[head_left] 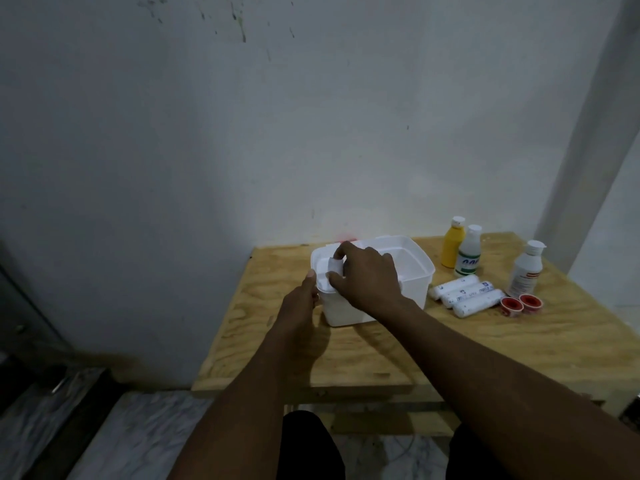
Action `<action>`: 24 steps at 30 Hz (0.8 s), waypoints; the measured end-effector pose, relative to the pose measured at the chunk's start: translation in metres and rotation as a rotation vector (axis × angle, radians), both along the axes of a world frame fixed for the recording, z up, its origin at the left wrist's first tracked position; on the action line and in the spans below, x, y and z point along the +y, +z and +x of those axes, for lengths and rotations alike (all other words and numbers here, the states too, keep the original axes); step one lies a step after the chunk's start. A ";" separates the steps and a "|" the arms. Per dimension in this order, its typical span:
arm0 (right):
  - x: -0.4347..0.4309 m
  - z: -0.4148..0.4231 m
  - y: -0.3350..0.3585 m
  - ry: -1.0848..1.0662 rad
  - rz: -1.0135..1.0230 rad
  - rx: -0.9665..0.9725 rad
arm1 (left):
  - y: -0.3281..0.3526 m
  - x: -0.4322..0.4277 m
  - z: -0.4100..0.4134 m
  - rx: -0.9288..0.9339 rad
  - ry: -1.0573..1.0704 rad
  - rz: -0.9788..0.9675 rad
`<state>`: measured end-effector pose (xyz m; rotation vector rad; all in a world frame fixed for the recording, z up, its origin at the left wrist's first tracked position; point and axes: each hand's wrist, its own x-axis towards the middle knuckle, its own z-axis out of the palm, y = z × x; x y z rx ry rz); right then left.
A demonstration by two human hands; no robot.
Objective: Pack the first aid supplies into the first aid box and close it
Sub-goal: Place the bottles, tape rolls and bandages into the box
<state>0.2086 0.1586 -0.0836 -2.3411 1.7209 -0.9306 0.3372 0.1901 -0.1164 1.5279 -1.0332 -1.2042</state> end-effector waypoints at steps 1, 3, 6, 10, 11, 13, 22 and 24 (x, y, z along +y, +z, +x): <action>0.001 0.000 -0.002 0.016 -0.020 0.015 | 0.001 0.001 0.000 0.005 0.006 -0.006; 0.004 -0.001 -0.005 0.027 -0.027 0.009 | -0.001 -0.001 0.000 -0.004 0.007 -0.015; 0.000 -0.001 -0.003 0.025 0.055 -0.049 | 0.001 0.003 -0.001 -0.002 0.016 -0.028; -0.006 -0.003 0.011 -0.029 0.155 -0.087 | 0.002 0.002 -0.002 -0.010 0.010 -0.046; -0.007 -0.002 0.013 -0.048 0.164 -0.110 | 0.003 0.002 -0.003 -0.010 0.011 -0.046; -0.009 0.000 0.013 -0.077 0.168 -0.111 | 0.001 0.001 -0.002 -0.015 0.012 -0.046; -0.010 -0.003 -0.003 -0.171 0.081 0.070 | 0.000 0.000 -0.002 -0.024 0.026 -0.033; -0.009 -0.006 -0.002 -0.145 0.095 0.011 | 0.002 -0.001 -0.004 0.003 0.033 -0.021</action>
